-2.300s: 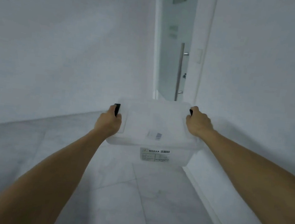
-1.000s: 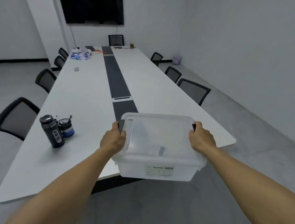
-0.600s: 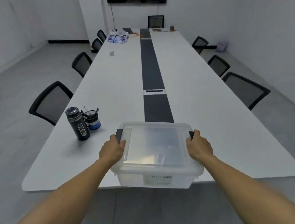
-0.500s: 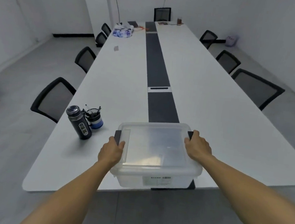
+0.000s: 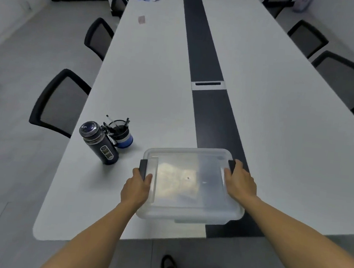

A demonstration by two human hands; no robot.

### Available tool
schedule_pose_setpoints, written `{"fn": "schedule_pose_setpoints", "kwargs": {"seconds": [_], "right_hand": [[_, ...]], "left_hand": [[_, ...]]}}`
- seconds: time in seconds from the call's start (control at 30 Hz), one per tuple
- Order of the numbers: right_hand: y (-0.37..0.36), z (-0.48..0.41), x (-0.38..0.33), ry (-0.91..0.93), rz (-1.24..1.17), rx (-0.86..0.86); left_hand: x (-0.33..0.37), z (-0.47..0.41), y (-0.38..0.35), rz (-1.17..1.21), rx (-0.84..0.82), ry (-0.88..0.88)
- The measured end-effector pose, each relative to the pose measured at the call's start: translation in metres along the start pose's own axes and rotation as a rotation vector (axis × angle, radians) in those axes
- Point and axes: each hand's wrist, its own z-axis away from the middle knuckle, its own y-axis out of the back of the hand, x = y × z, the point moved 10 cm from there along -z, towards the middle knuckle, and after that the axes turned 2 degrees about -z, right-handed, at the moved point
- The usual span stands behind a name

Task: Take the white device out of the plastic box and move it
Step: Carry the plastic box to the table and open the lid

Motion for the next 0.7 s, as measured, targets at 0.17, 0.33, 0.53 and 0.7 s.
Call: {"fn": "schedule_pose_setpoints", "kwargs": {"seconds": [0.17,0.33,0.53,0.7], "right_hand": [[-0.013,-0.006,-0.005,-0.013,-0.046,0.029],[-0.017,-0.011,0.0,-0.033,-0.084,0.059],[-0.026,-0.015,0.007,-0.066,-0.128,0.017],[-0.029,-0.021,0.009,-0.062,-0.195,-0.055]], "left_hand": [[-0.008,-0.021,-0.006,0.014,-0.024,-0.016],[-0.01,-0.029,-0.013,0.086,-0.024,-0.042],[-0.013,-0.034,-0.02,0.135,-0.12,-0.023],[-0.01,-0.035,-0.021,0.157,-0.193,-0.033]]}}
